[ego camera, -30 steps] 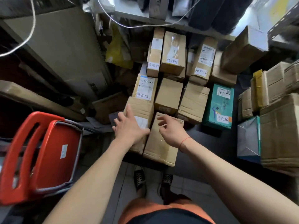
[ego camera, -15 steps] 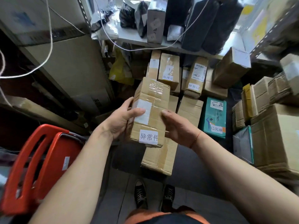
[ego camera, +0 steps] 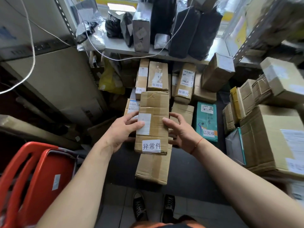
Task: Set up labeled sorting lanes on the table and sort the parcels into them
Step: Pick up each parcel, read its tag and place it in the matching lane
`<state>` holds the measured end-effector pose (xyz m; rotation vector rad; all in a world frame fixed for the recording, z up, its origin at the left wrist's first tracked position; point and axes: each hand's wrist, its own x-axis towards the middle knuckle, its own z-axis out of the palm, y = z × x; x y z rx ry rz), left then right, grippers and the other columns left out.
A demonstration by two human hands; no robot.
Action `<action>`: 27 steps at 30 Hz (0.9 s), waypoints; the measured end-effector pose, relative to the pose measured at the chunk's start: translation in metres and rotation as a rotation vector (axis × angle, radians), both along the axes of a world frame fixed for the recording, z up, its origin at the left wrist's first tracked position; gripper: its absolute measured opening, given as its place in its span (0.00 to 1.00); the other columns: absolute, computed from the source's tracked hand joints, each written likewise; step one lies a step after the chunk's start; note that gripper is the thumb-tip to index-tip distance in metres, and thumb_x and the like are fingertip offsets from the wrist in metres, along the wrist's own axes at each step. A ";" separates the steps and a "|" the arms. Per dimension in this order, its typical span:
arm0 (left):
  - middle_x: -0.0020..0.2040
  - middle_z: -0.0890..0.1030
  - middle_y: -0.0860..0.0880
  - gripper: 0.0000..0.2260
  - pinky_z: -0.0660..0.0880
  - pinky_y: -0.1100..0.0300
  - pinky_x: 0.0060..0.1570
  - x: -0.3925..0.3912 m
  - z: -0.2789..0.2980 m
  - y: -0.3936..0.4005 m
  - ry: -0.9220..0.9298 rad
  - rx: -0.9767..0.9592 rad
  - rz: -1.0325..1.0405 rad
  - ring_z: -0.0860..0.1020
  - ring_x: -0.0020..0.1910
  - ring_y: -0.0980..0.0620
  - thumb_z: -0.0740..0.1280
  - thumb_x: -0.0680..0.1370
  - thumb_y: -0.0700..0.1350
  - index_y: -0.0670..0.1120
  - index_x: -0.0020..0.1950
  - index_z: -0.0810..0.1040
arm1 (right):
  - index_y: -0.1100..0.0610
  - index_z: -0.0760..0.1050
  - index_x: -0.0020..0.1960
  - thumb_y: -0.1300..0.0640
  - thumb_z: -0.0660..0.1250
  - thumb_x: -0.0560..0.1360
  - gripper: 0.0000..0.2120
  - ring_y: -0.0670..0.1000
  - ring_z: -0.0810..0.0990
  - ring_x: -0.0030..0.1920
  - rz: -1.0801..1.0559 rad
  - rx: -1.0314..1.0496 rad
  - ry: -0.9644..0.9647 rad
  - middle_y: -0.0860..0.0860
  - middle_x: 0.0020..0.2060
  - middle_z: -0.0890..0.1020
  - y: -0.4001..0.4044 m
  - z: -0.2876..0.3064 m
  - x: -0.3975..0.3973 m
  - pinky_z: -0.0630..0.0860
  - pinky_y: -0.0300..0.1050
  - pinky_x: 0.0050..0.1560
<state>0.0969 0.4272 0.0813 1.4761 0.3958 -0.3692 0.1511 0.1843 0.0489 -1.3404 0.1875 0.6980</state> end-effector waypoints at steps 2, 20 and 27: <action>0.62 0.86 0.51 0.24 0.84 0.45 0.54 -0.001 0.002 -0.001 0.003 0.023 -0.029 0.85 0.60 0.49 0.72 0.82 0.45 0.56 0.77 0.73 | 0.45 0.67 0.75 0.45 0.80 0.68 0.39 0.54 0.88 0.51 -0.012 -0.014 0.013 0.55 0.60 0.85 -0.001 0.000 -0.003 0.84 0.57 0.47; 0.62 0.86 0.53 0.23 0.83 0.42 0.58 0.025 0.047 -0.084 -0.123 0.027 -0.246 0.85 0.60 0.49 0.69 0.84 0.47 0.57 0.79 0.72 | 0.48 0.71 0.77 0.53 0.72 0.81 0.25 0.60 0.85 0.62 -0.244 -0.084 -0.161 0.54 0.63 0.85 -0.094 0.064 -0.038 0.81 0.67 0.62; 0.57 0.87 0.58 0.19 0.85 0.56 0.45 0.003 0.080 -0.168 -0.261 0.106 -0.205 0.86 0.54 0.57 0.65 0.86 0.49 0.60 0.78 0.72 | 0.47 0.67 0.81 0.52 0.66 0.84 0.25 0.52 0.84 0.63 -0.243 -0.157 -0.330 0.47 0.64 0.85 -0.159 0.089 -0.056 0.80 0.53 0.64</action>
